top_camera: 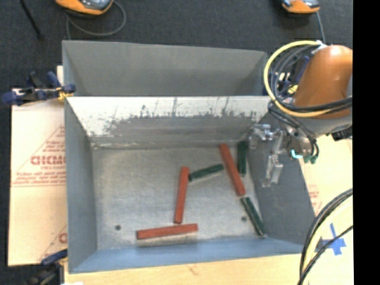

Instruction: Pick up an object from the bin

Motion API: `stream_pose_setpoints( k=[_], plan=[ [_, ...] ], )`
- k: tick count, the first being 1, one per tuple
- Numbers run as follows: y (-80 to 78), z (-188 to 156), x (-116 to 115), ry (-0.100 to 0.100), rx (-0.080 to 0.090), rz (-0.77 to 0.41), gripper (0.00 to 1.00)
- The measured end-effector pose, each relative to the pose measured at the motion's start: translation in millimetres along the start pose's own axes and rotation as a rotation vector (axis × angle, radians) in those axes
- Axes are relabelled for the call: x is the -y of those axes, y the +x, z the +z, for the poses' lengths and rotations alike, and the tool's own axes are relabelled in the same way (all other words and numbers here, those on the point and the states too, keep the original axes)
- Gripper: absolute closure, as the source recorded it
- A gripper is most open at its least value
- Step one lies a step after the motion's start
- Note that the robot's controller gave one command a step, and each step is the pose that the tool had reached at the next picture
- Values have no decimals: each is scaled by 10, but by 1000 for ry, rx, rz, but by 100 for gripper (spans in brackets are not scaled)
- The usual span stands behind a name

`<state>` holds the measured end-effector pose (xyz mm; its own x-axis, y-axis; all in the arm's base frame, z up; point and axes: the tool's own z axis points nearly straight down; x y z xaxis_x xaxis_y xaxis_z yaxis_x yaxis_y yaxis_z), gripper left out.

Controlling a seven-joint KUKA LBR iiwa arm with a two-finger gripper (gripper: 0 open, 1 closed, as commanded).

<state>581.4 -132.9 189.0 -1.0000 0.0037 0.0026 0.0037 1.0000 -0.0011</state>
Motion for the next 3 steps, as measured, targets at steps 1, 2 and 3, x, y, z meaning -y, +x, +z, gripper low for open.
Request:
stream_pose_setpoints(
  k=[1, 2, 3],
  plan=[
    [-398, 1209, -486, 0, 5, -174, 0],
    [-274, 859, -620, -2, 6, -151, 0],
    [-248, 763, -680, -2, 7, -64, 0]
  ],
)
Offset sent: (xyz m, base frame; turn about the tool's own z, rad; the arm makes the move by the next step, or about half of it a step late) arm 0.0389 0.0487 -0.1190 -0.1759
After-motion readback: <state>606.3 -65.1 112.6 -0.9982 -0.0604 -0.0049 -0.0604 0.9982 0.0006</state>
